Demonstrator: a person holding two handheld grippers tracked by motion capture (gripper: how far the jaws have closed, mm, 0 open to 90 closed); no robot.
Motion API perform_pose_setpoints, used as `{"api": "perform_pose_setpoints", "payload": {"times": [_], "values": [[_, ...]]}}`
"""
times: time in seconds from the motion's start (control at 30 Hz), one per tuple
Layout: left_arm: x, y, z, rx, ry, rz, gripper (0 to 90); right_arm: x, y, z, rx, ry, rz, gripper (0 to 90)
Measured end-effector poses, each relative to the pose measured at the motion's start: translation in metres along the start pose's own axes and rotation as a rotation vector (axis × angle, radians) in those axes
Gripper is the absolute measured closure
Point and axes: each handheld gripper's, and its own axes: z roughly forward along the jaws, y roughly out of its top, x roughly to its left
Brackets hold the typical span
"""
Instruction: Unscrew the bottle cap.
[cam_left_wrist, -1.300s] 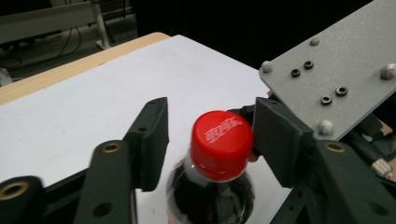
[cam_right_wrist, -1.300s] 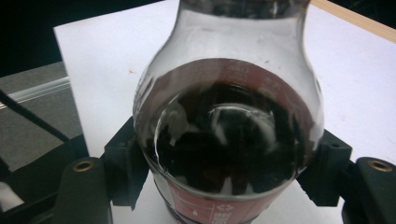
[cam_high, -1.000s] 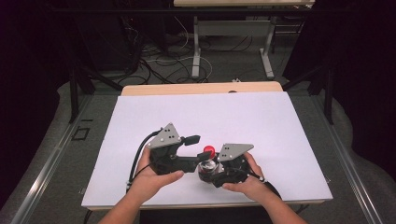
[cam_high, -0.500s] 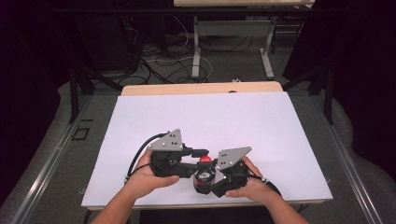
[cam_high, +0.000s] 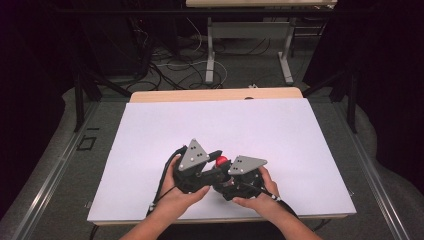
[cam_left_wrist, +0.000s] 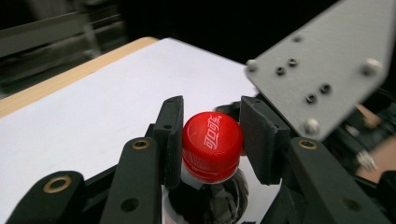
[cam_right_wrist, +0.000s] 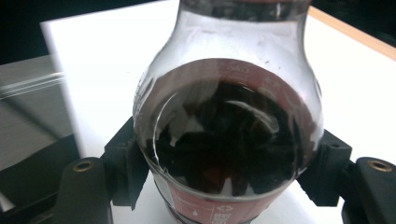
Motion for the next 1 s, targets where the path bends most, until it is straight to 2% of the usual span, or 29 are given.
{"api": "perform_pose_setpoints", "payload": {"times": [0.07, 0.13, 0.17, 0.27, 0.37, 0.4, 0.43, 0.47, 0.53, 0.57, 0.6, 0.63, 0.67, 0.7, 0.73, 0.77, 0.8, 0.87, 0.97, 1.0], "values": [[-0.003, -0.001, 0.005, -0.002, 0.039, -0.029, 61.5, 0.001, -0.001, 0.003, 0.007, -0.044, 0.025, 29.1], [-0.004, -0.001, 0.007, 0.009, 0.059, -0.024, 61.5, 0.001, -0.003, 0.004, 0.017, -0.075, 0.036, 29.1], [-0.004, -0.001, 0.009, 0.003, 0.061, -0.03, 61.4, 0.0, -0.003, 0.004, 0.023, -0.072, 0.045, 29.1], [-0.003, 0.0, 0.009, 0.001, 0.044, -0.023, 60.8, -0.004, -0.004, 0.003, 0.014, -0.032, 0.053, 29.1], [0.0, 0.002, 0.006, -0.003, 0.022, -0.003, 51.0, -0.006, -0.004, 0.001, -0.002, 0.013, 0.045, 29.1], [0.0, 0.003, 0.004, -0.013, 0.011, -0.013, 49.0, -0.007, -0.004, 0.001, -0.008, 0.033, 0.039, 29.1], [0.003, 0.005, 0.001, -0.023, -0.011, -0.007, 43.9, -0.007, -0.004, 0.0, -0.017, 0.074, 0.041, 29.1], [0.004, 0.006, -0.002, -0.034, -0.03, -0.012, 43.9, -0.007, -0.004, 0.0, -0.017, 0.074, 0.041, 29.1], [0.01, 0.009, -0.009, -0.038, -0.062, -0.003, 42.6, -0.009, -0.003, -0.002, -0.009, 0.116, 0.023, 29.1], [0.013, 0.01, -0.012, -0.049, -0.084, 0.007, 41.3, -0.01, -0.003, -0.002, -0.031, 0.124, 0.007, 29.0], [0.016, 0.011, -0.014, -0.058, -0.112, 0.011, 40.9, -0.011, -0.003, -0.004, -0.035, 0.188, 0.002, 29.0], [0.019, 0.011, -0.016, -0.063, -0.151, 0.022, 40.9, -0.011, -0.003, -0.004, -0.035, 0.188, 0.002, 29.0], [0.022, 0.011, -0.018, -0.057, -0.198, 0.032, 40.8, -0.011, -0.002, -0.007, -0.045, 0.233, -0.024, 29.0], [0.023, 0.011, -0.019, -0.053, -0.229, 0.039, 40.8, -0.011, -0.002, -0.007, -0.045, 0.233, -0.024, 29.0], [0.024, 0.011, -0.02, -0.045, -0.256, 0.061, 40.8, -0.01, -0.001, -0.01, -0.05, 0.28, -0.05, 29.0], [0.025, 0.01, -0.022, -0.021, -0.312, 0.093, 40.8, -0.01, 0.0, -0.011, -0.048, 0.3, -0.064, 29.0], [0.025, 0.01, -0.022, -0.021, -0.312, 0.093, 40.9, -0.01, 0.0, -0.011, -0.048, 0.3, -0.064, 29.0], [0.023, 0.008, -0.022, -0.004, -0.348, 0.117, 42.3, -0.008, 0.001, -0.012, -0.049, 0.332, -0.088, 29.0], [0.024, 0.007, -0.021, 0.023, -0.384, 0.124, 52.5, -0.005, 0.0, -0.012, -0.03, 0.384, -0.128, 29.0], [0.024, 0.006, -0.02, 0.035, -0.399, 0.125, 52.5, -0.005, 0.0, -0.012, -0.03, 0.384, -0.128, 29.0]]}}
